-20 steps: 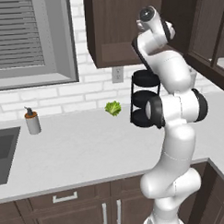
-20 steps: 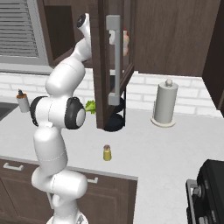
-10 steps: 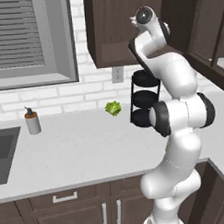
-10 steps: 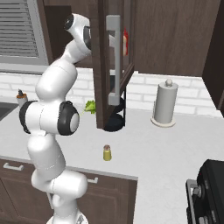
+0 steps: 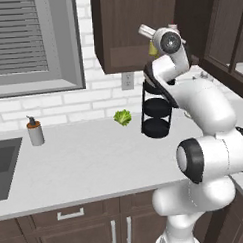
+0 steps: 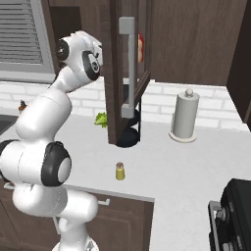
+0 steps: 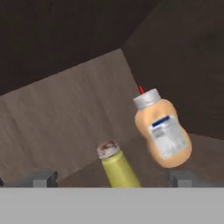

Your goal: Put the shaker and condiment bottle from the counter next to their counterparts in the cabinet.

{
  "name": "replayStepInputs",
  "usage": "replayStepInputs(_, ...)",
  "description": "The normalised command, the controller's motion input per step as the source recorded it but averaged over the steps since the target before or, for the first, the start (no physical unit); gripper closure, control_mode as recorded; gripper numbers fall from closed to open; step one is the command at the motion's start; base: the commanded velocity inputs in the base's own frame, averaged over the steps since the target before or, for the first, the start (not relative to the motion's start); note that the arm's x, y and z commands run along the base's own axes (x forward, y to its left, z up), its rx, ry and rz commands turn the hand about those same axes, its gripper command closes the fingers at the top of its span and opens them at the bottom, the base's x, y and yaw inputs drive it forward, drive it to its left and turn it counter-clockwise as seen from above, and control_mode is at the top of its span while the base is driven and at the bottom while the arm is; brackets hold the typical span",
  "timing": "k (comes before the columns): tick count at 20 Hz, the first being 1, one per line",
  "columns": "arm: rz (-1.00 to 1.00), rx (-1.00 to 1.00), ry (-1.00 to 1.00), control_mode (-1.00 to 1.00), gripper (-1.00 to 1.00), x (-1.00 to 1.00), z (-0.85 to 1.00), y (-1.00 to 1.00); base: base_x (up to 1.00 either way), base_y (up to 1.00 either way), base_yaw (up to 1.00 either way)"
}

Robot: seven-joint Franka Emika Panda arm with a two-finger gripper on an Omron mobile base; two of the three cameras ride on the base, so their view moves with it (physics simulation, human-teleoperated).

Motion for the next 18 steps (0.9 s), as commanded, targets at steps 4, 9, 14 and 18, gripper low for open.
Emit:
replayStepInputs(4, 0.49, 0.0, -0.2, -1.0, -1.0, -1.0, -0.2, 0.0, 0.0, 0.0, 0.0)
replayStepInputs(9, 0.38, -0.03, -0.21, -1.0, -1.0, -1.0, -0.24, 0.23, 0.0, 0.0, 0.0)
replayStepInputs(14, -0.03, -0.09, -0.02, -1.0, -1.0, -0.98, -0.45, 0.65, 0.0, 0.0, 0.0)
replayStepInputs(18, -0.62, -0.11, 0.17, -1.0, -1.0, -0.68, -0.72, 0.45, 0.0, 0.0, 0.0)
